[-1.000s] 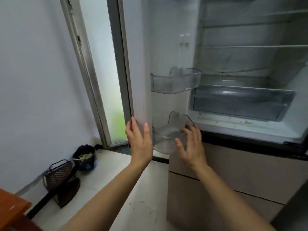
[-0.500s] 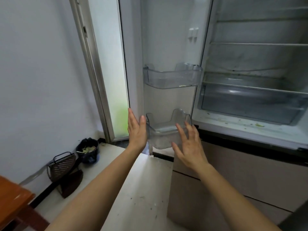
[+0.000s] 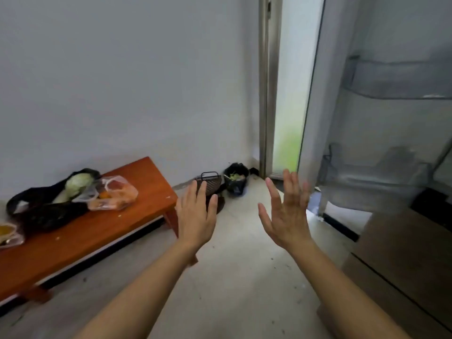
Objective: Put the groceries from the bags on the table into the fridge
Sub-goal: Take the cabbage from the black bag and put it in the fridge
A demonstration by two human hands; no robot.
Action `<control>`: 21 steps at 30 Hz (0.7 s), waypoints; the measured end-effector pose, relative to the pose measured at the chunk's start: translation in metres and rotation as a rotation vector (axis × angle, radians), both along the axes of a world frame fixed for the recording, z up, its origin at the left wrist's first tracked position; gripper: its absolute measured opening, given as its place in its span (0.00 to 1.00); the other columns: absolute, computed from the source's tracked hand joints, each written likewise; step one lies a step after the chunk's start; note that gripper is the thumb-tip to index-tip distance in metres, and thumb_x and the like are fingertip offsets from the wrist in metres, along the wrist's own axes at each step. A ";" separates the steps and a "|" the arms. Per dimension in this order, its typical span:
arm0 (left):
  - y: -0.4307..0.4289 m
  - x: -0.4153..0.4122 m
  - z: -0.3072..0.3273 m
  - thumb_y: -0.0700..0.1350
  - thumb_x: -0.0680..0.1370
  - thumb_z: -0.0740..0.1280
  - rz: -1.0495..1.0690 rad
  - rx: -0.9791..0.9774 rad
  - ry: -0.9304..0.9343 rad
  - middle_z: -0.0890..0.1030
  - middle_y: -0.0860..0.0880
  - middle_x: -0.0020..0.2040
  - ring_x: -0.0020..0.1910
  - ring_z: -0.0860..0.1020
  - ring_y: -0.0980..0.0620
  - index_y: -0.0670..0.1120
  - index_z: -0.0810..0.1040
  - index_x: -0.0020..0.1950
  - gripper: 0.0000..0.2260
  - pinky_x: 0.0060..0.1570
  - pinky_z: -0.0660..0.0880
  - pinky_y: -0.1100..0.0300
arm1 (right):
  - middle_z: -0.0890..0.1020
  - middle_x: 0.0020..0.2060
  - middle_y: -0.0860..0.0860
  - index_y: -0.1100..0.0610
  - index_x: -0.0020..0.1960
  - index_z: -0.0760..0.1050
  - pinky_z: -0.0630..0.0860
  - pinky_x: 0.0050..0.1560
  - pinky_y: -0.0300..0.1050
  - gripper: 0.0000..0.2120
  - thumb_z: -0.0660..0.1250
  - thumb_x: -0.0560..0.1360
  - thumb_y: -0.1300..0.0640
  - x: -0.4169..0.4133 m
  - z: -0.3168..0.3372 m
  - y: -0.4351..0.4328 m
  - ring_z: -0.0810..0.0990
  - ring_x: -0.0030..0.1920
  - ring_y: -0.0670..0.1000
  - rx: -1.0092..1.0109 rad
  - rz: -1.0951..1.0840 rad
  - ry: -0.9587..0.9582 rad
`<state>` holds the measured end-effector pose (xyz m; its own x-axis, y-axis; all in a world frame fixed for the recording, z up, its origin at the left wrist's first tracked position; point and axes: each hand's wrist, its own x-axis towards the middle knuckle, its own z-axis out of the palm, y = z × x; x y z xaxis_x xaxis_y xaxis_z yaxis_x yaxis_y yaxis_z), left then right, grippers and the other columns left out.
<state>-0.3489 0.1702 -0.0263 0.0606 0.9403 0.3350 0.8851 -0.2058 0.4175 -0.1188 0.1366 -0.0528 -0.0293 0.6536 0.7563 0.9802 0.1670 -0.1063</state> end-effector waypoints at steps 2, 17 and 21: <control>-0.009 -0.054 0.004 0.63 0.80 0.43 0.112 0.007 0.054 0.59 0.45 0.80 0.78 0.56 0.45 0.49 0.60 0.79 0.31 0.75 0.54 0.41 | 0.55 0.78 0.63 0.55 0.78 0.61 0.53 0.76 0.68 0.34 0.67 0.76 0.47 -0.046 -0.001 0.014 0.53 0.79 0.64 -0.063 0.126 -0.032; -0.041 -0.440 0.000 0.64 0.81 0.43 0.476 0.005 0.218 0.49 0.44 0.81 0.80 0.51 0.45 0.49 0.54 0.81 0.32 0.76 0.50 0.42 | 0.54 0.80 0.57 0.52 0.81 0.49 0.60 0.76 0.58 0.35 0.59 0.80 0.42 -0.428 0.012 0.096 0.57 0.79 0.59 -0.400 0.507 -0.081; -0.020 -0.499 -0.010 0.65 0.80 0.39 0.499 -0.087 0.193 0.45 0.45 0.82 0.80 0.47 0.46 0.50 0.49 0.81 0.33 0.77 0.48 0.43 | 0.51 0.81 0.55 0.49 0.81 0.44 0.64 0.73 0.55 0.36 0.60 0.80 0.44 -0.485 0.012 0.110 0.59 0.78 0.58 -0.474 0.571 -0.074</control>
